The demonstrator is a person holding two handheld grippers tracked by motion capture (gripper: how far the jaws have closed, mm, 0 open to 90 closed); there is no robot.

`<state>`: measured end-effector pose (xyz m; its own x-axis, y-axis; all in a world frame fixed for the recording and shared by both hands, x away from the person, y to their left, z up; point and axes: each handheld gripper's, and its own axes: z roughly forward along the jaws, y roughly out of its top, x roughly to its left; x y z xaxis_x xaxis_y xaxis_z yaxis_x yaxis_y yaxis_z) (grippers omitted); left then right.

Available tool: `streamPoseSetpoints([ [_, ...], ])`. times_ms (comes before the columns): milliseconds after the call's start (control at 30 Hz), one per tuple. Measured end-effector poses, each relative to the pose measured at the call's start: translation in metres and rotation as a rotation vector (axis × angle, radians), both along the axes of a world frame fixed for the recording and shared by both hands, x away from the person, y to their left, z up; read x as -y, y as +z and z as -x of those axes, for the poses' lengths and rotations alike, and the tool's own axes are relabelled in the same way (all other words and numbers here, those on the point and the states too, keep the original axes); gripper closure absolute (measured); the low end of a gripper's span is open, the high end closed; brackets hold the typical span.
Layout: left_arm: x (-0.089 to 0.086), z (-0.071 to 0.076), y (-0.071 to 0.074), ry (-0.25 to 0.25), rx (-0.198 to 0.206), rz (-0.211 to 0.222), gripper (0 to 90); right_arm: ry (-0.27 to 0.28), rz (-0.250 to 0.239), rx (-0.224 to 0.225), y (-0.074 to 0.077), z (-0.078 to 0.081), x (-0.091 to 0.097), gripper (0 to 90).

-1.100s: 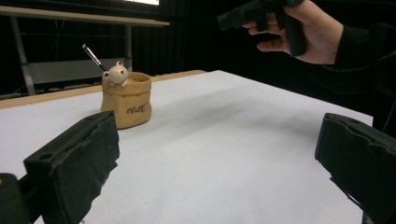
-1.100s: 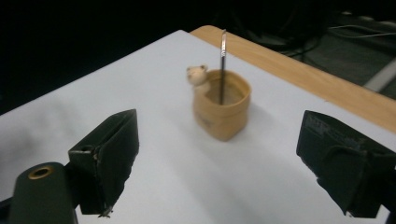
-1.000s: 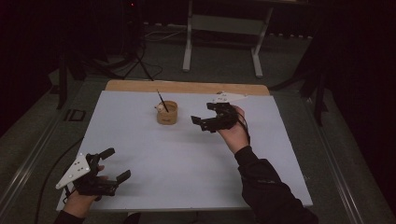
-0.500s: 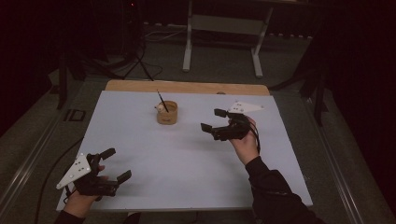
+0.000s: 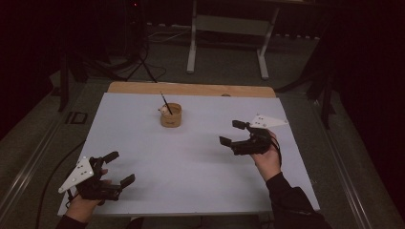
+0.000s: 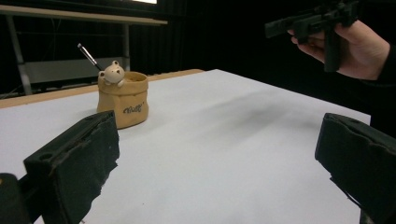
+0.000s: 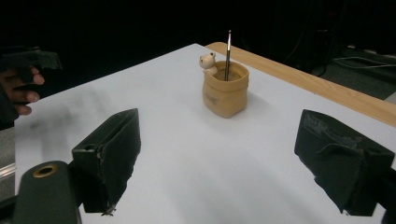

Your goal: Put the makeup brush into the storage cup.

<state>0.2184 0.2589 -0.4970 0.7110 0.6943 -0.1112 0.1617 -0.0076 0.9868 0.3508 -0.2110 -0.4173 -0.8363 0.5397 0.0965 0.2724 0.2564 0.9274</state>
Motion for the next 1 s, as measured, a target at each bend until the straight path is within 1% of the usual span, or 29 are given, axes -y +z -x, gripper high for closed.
streamPoseSetpoints([
  [33,0.0,0.0,0.0,0.0,0.0,0.0,0.2,0.005,-0.007,-0.001,0.0,0.002,0.003,14.3],
  [100,0.0,0.0,0.0,-0.001,0.001,-0.002,0.2,0.006,0.006,0.014,-0.001,0.008,0.006,14.1],
  [133,0.0,0.0,0.0,-0.002,0.001,-0.002,0.2,0.014,0.0,0.016,-0.001,0.011,0.008,13.8],
  [200,0.001,0.0,0.0,-0.004,0.003,-0.004,0.2,0.024,0.002,0.023,-0.002,0.016,0.012,13.6],
  [267,0.001,0.0,0.0,-0.005,0.003,-0.004,0.2,0.018,0.0,0.028,-0.003,0.021,0.016,13.4],
  [300,0.001,0.0,0.0,-0.005,0.003,-0.005,0.3,0.02,-0.004,0.027,-0.004,0.023,0.019,13.4],
  [333,0.001,0.0,0.0,-0.007,0.003,-0.004,0.2,0.027,-0.012,0.015,-0.005,0.024,0.021,13.3],
  [367,0.001,0.0,0.0,-0.008,0.005,-0.005,0.2,0.021,-0.018,0.017,-0.006,0.027,0.023,13.3],
  [467,0.002,0.0,0.0,-0.013,0.006,-0.005,0.2,0.035,-0.015,0.016,-0.009,0.031,0.027,13.3],
  [500,0.002,0.0,0.0,-0.018,0.005,-0.008,0.3,0.044,-0.029,0.001,-0.015,0.037,0.034,13.3],
  [567,0.003,-0.001,-0.001,-0.021,0.003,-0.012,0.2,0.038,-0.043,-0.017,-0.017,0.039,0.037,13.3],
  [633,0.003,-0.001,-0.001,-0.021,0.001,-0.01,0.2,0.024,-0.048,-0.024,-0.021,0.042,0.042,13.3],
  [700,0.003,-0.001,-0.001,-0.021,0.0,-0.008,0.2,0.018,-0.051,-0.03,-0.025,0.045,0.046,13.5],
  [733,0.003,-0.002,-0.001,-0.022,-0.001,-0.009,0.3,0.023,-0.064,-0.035,-0.028,0.045,0.048,13.5],
  [800,0.003,-0.002,-0.001,-0.023,-0.003,-0.013,0.2,0.018,-0.07,-0.04,-0.032,0.047,0.053,13.5],
  [833,0.004,-0.002,-0.001,-0.025,-0.003,-0.014,0.2,0.027,-0.079,-0.058,-0.035,0.046,0.055,13.5],
  [900,0.004,-0.003,-0.001,-0.027,-0.004,-0.015,0.2,0.01,-0.073,-0.071,-0.038,0.045,0.058,13.5],
  [967,0.005,-0.003,-0.002,-0.03,-0.005,-0.015,0.2,0.02,-0.077,-0.073,-0.04,0.045,0.062,13.8],
  [1000,0.005,-0.003,-0.002,-0.032,-0.006,-0.017,0.3,0.017,-0.073,-0.074,-0.042,0.046,0.064,13.9],
])
